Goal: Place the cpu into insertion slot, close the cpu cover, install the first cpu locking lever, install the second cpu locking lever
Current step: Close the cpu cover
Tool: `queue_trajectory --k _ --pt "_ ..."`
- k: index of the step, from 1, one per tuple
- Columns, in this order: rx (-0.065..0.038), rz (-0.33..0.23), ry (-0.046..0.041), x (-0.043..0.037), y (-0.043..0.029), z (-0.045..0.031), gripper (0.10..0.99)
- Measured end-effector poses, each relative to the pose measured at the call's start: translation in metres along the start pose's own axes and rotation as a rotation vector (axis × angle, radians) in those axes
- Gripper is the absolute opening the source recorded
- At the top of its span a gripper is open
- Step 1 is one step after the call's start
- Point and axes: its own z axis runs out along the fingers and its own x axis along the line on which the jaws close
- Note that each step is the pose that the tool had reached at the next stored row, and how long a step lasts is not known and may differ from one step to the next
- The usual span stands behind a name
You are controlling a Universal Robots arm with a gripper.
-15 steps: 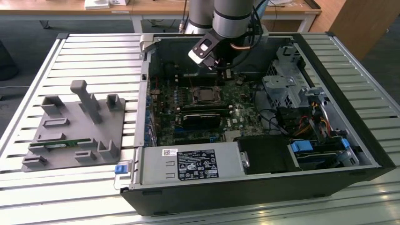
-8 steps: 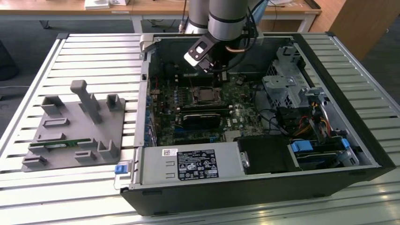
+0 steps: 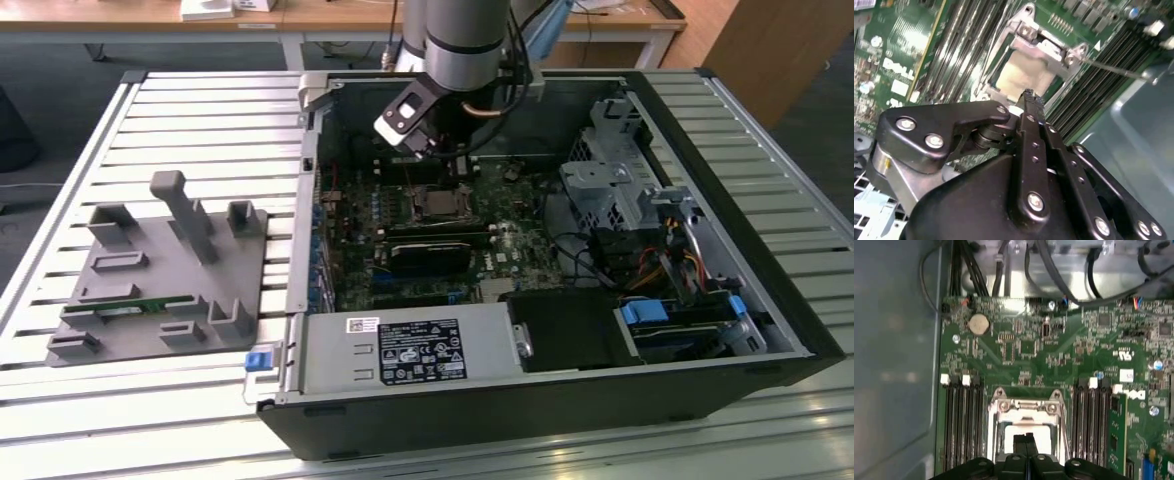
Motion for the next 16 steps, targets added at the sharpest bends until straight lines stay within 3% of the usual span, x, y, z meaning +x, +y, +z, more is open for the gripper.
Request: queue_trajectory --k 8,16 --pt "0.002 -0.002 0.0002 -0.0012 -0.0082 0.0084 0.106" --pt "0.003 -0.006 0.0002 -0.0017 -0.0156 0.0120 0.106"
